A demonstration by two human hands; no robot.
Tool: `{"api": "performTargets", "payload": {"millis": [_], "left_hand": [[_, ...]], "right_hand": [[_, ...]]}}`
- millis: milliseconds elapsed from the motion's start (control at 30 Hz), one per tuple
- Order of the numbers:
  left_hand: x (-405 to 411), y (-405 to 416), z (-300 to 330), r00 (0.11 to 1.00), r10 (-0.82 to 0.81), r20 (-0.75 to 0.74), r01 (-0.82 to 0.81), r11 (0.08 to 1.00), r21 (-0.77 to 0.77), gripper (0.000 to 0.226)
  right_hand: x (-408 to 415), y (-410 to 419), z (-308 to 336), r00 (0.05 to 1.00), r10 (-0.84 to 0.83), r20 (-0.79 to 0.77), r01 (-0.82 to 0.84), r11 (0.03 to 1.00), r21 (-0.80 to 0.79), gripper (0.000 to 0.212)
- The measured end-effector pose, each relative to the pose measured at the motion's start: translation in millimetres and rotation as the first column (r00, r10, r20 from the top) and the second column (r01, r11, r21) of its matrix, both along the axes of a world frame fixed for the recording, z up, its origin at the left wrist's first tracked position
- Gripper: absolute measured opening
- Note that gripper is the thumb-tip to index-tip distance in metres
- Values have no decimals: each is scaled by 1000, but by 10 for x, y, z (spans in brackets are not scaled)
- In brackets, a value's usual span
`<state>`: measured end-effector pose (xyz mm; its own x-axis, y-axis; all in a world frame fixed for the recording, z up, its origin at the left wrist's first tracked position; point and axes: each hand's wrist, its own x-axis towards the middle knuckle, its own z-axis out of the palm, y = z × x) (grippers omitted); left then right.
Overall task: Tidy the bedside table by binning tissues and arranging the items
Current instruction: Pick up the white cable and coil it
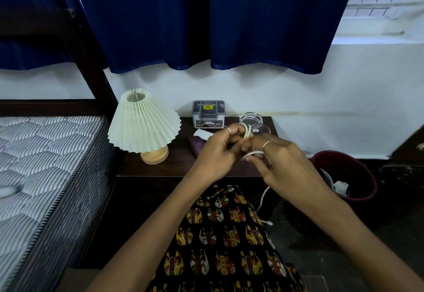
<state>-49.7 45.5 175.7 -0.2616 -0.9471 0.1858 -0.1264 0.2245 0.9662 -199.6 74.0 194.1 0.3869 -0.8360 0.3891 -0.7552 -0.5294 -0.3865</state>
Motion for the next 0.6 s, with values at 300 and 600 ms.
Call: {"api": "performTargets", "payload": {"millis": [300,600], "left_hand": [[58,120,-38,997,-40,-59,46,994,98,28],[66,214,-23,982,-62,-179,97,976,193,52]], "right_hand": [[-59,-232,220,960,37,278,-89,980,178,17],[-70,-304,186,893,-15,450,-127,950,284,24]]}}
